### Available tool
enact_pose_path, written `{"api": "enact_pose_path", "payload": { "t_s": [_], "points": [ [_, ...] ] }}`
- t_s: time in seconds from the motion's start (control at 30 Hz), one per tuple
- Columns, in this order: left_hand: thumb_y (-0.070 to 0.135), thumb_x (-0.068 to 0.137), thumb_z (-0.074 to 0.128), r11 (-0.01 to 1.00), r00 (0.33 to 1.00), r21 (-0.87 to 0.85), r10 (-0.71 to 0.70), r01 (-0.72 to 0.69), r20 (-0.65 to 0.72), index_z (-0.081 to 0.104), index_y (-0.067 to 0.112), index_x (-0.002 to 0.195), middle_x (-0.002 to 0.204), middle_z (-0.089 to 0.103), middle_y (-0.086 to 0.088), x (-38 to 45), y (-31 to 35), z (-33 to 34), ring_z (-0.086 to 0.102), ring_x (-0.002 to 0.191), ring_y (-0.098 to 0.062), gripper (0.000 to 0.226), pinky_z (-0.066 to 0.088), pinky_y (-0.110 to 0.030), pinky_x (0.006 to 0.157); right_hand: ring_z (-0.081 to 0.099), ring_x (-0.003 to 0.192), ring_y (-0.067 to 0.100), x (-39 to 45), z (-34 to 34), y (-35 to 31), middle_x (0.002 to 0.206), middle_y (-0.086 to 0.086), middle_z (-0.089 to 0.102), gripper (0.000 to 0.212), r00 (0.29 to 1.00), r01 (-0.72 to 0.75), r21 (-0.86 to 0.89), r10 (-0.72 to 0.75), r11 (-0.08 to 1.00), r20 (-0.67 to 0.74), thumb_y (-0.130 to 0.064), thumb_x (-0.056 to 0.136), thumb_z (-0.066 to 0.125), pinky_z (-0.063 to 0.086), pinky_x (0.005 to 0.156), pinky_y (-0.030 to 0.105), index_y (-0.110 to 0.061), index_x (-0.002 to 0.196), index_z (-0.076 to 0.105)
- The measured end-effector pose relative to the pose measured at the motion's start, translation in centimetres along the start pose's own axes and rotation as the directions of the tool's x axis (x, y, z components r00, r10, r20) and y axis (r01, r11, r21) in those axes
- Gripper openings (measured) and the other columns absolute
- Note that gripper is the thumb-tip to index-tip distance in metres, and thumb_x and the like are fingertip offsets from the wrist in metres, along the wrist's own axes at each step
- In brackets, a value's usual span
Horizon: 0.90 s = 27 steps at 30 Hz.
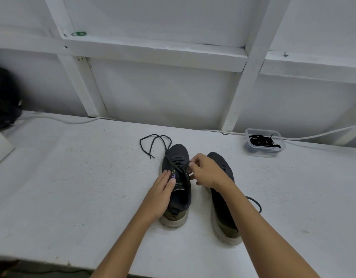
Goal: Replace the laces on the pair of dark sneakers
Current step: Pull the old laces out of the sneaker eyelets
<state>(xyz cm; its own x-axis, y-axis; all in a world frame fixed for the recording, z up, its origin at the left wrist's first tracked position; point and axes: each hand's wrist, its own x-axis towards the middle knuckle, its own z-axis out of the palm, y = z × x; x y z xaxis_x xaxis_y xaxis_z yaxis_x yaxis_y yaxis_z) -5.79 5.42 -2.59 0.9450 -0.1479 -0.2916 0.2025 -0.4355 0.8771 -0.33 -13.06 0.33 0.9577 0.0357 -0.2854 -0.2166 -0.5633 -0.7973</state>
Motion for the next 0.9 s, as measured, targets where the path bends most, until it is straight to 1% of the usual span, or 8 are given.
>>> {"api": "enact_pose_path", "payload": {
  "t_s": [0.07,0.2,0.33,0.5,0.63,0.77,0.83,0.9],
  "points": [
    [0.047,0.106,0.037,1.000,1.000,0.004,-0.002,0.002,0.002,0.028,0.032,0.157,0.163,0.023,0.018,-0.1,0.1,0.0,0.020,0.148,0.000,0.054,0.016,-0.027,0.122,0.073,0.090,0.015,-0.2,0.0,0.2,0.097,-0.002,0.073,0.013,0.999,-0.029,0.035,0.028,0.999,0.021,-0.031,0.102,0.051,0.063,0.066,0.030,-0.022,0.100,0.060],
    [0.048,0.106,0.037,1.000,1.000,-0.004,-0.006,0.006,0.007,0.027,0.031,0.158,0.163,0.022,0.018,-0.2,0.1,-0.1,0.019,0.148,0.001,0.055,0.016,-0.027,0.122,0.073,0.093,0.014,-0.5,-0.2,0.3,0.097,-0.002,0.074,0.019,0.990,-0.011,0.005,0.010,1.000,0.141,-0.041,0.094,0.067,0.064,0.071,0.033,-0.022,0.090,0.071],
    [0.055,0.101,0.044,0.998,0.999,0.055,-0.028,0.026,0.036,0.028,0.033,0.157,0.164,0.022,0.017,0.1,0.6,-0.6,0.020,0.149,-0.003,0.062,0.017,-0.032,0.123,0.075,0.089,0.018,0.0,-0.3,0.3,0.095,0.003,0.074,0.021,0.994,0.019,-0.016,-0.018,1.000,0.105,-0.034,0.100,0.059,0.064,0.077,0.039,-0.015,0.091,0.062],
    [0.075,0.069,0.065,0.986,0.989,0.158,-0.079,0.059,0.128,0.053,0.037,0.132,0.132,0.054,0.015,0.8,3.1,-1.1,0.053,0.124,-0.007,0.075,0.046,-0.040,0.107,0.076,0.083,0.013,0.2,-0.6,0.2,0.093,0.000,0.077,0.020,0.991,-0.069,0.153,0.050,0.986,0.127,-0.031,0.105,0.050,0.061,0.067,0.028,-0.015,0.097,0.058],
    [0.069,0.068,0.072,0.957,0.988,0.251,-0.151,0.144,0.009,0.036,0.019,0.151,0.152,0.039,-0.001,1.3,3.6,0.6,0.044,0.136,-0.020,0.103,0.043,-0.041,0.109,0.074,0.093,0.016,0.0,-0.6,0.2,0.100,0.002,0.075,0.020,0.984,-0.101,0.217,0.066,0.971,0.164,-0.032,0.102,0.058,0.063,0.066,0.032,-0.016,0.095,0.067],
    [0.063,0.071,0.069,0.953,0.989,0.268,-0.138,0.145,-0.043,0.041,0.023,0.144,0.143,0.043,0.002,1.1,3.4,1.2,0.048,0.127,-0.020,0.088,0.046,-0.042,0.103,0.072,0.094,0.012,0.0,-0.5,0.6,0.099,-0.005,0.075,0.020,0.984,-0.013,0.090,-0.004,0.996,0.179,-0.034,0.095,0.067,0.064,0.077,0.037,-0.024,0.077,0.070],
    [0.061,0.074,0.068,0.959,0.991,0.251,-0.122,0.130,-0.048,0.045,0.025,0.139,0.138,0.046,0.003,1.0,3.0,1.1,0.051,0.121,-0.019,0.078,0.047,-0.042,0.101,0.074,0.090,0.011,0.3,-0.6,0.6,0.098,-0.002,0.075,0.019,0.989,0.008,0.068,-0.018,0.998,0.149,-0.032,0.100,0.060,0.064,0.077,0.038,-0.021,0.086,0.066],
    [0.061,0.075,0.067,0.959,0.991,0.250,-0.130,0.136,-0.038,0.042,0.023,0.144,0.146,0.042,0.002,0.9,2.7,1.1,0.049,0.127,-0.021,0.082,0.045,-0.045,0.105,0.076,0.085,0.012,0.6,-1.0,0.4,0.096,0.003,0.075,0.018,0.998,-0.040,0.215,0.029,0.976,0.057,-0.030,0.105,0.049,0.063,0.075,0.039,-0.018,0.099,0.061]
  ]
}}
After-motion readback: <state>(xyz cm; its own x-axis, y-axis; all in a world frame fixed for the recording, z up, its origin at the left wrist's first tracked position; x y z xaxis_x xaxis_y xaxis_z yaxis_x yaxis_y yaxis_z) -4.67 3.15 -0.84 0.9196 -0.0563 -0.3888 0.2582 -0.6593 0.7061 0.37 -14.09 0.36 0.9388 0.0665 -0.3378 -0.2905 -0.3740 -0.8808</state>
